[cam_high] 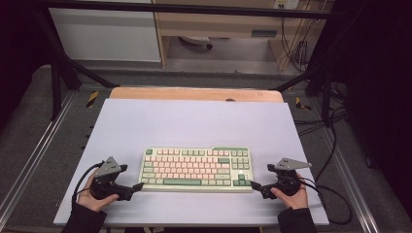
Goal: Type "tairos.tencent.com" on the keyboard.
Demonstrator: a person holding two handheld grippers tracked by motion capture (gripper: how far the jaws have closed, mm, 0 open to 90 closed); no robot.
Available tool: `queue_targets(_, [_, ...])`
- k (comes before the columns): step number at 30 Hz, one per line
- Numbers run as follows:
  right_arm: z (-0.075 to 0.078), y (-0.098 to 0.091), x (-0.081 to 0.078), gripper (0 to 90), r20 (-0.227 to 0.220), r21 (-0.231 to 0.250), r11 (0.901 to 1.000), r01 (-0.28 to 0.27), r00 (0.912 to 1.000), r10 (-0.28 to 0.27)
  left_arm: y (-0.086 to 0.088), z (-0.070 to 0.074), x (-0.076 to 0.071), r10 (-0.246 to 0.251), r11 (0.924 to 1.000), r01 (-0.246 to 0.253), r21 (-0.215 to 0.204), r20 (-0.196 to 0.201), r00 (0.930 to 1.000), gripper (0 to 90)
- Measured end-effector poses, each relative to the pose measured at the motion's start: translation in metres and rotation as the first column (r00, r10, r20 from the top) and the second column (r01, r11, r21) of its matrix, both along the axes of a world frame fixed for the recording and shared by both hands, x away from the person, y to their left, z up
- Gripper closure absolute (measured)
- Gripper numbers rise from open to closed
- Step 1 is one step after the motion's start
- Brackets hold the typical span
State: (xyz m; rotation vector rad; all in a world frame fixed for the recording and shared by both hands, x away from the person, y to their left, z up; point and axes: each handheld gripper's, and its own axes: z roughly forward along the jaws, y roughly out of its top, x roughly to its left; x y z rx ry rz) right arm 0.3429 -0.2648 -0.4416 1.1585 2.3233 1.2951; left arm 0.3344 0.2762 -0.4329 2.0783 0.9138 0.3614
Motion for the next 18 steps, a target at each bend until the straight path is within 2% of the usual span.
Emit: queue_targets(18, [0.0001, 0.0004, -0.0007, 0.4, -0.005, 0.004, 1.0000, 0.000, 1.0000, 0.000, -0.0050, 0.0079, -0.0022, -0.011, 0.9999, 0.012, -0.009, 0.021, 0.9997, 6.6])
